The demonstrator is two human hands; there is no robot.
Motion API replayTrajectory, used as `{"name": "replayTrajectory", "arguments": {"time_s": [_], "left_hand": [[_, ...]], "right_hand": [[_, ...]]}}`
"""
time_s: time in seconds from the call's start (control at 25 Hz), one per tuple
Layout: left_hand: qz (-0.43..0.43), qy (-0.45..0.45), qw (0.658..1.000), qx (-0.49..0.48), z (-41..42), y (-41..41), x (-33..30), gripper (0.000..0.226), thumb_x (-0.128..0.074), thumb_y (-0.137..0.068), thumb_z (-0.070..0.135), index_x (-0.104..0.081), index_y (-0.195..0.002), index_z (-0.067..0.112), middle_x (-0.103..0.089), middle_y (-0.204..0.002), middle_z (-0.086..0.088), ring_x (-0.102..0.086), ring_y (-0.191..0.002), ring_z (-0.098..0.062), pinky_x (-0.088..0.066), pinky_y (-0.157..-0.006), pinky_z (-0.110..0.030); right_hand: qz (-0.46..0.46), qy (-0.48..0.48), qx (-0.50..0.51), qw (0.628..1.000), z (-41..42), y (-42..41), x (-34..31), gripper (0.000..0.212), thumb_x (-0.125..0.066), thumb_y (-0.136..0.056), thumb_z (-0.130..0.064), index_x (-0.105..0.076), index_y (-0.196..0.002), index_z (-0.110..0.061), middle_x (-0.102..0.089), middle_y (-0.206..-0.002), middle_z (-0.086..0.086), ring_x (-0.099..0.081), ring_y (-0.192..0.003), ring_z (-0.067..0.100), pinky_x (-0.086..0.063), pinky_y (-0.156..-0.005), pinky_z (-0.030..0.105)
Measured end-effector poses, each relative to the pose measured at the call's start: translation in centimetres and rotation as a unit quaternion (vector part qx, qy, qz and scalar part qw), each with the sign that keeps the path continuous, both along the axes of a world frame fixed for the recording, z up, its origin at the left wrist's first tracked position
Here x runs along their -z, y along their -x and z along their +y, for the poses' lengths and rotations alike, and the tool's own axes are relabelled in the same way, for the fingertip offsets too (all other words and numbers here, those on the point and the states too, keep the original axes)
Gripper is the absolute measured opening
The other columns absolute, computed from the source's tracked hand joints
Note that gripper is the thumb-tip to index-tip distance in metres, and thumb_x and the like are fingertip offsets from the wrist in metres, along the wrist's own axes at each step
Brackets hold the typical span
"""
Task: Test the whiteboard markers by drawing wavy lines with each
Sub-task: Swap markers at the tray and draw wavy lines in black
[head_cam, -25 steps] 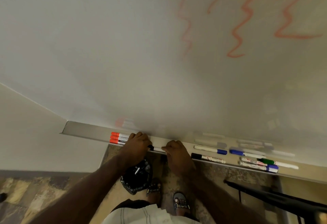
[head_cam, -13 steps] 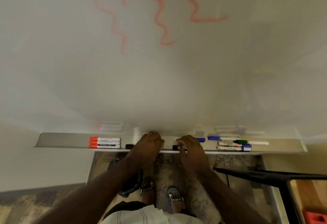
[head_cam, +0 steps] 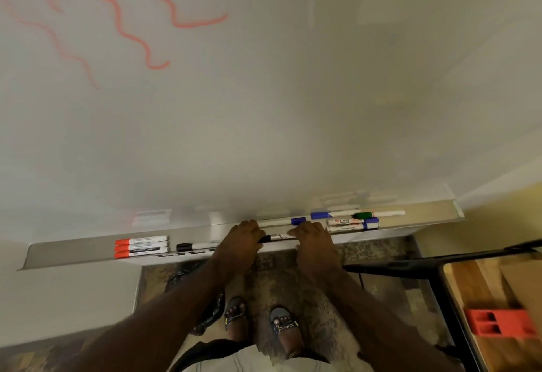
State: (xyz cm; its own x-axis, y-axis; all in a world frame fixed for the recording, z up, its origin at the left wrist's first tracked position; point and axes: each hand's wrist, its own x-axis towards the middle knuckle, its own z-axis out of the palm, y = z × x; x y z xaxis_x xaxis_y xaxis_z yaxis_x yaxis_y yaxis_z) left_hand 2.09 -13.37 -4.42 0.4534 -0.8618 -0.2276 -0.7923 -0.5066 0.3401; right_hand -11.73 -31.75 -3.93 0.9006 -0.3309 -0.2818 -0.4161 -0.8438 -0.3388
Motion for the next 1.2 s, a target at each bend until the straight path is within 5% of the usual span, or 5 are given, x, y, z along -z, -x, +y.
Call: {"name": "replayTrajectory", "arguments": {"time_s": [0.28,0.52,0.68,0.88,1.2], "left_hand": [[-0.010,-0.017,0.999,-0.031,-1.5,1.2,-0.3,0.022,-0.062,-0.102,0.018,-0.064,-0.124,0.013,-0.062,-0.123,-0.007,-0.057,-0.113,-0.027,-0.043,-0.093,-0.034],[0.019,0.045,0.994,-0.095,-1.1,3.9,-1.8,0.019,-0.055,-0.106,0.024,-0.065,-0.123,0.021,-0.059,-0.120,0.003,-0.052,-0.109,-0.016,-0.045,-0.095,-0.031],[0.106,0.075,0.984,-0.125,-1.0,5.9,-4.3,0.026,-0.054,-0.107,0.039,-0.063,-0.126,0.024,-0.055,-0.119,0.008,-0.052,-0.106,-0.007,-0.048,-0.092,-0.026],[0.207,0.117,0.959,-0.156,-1.0,9.6,-7.3,0.017,-0.054,-0.107,0.041,-0.064,-0.113,0.028,-0.062,-0.103,0.012,-0.056,-0.094,0.002,-0.045,-0.078,-0.016],[0.293,0.154,0.936,-0.117,0.4,12.2,-11.5,0.017,-0.052,-0.109,0.040,-0.065,-0.112,0.028,-0.068,-0.102,0.008,-0.065,-0.097,-0.012,-0.056,-0.086,-0.035]], "right_hand": [[-0.021,0.021,-0.017,0.999,-1.3,0.2,-0.2,0.040,-0.059,-0.104,-0.029,-0.060,-0.144,-0.029,-0.054,-0.144,0.000,-0.045,-0.135,0.026,-0.034,-0.117,0.043],[-0.122,-0.146,0.037,0.981,-2.3,3.3,-1.6,0.022,-0.070,-0.100,-0.029,-0.074,-0.121,-0.023,-0.065,-0.116,-0.007,-0.054,-0.109,0.010,-0.045,-0.100,0.027],[-0.106,-0.354,0.186,0.911,-2.5,5.0,-4.2,0.016,-0.073,-0.098,-0.037,-0.074,-0.110,-0.027,-0.071,-0.098,-0.013,-0.065,-0.087,0.006,-0.052,-0.070,0.014],[-0.101,-0.608,0.303,0.727,-1.9,7.1,-6.4,0.033,-0.072,-0.095,-0.042,-0.068,-0.104,-0.011,-0.065,-0.074,0.005,-0.057,-0.062,0.018,-0.048,-0.052,0.029],[-0.105,-0.645,0.200,0.730,1.2,8.1,-10.1,0.036,-0.063,-0.097,-0.049,-0.073,-0.095,-0.015,-0.065,-0.073,0.010,-0.060,-0.062,0.021,-0.042,-0.047,0.027]]}}
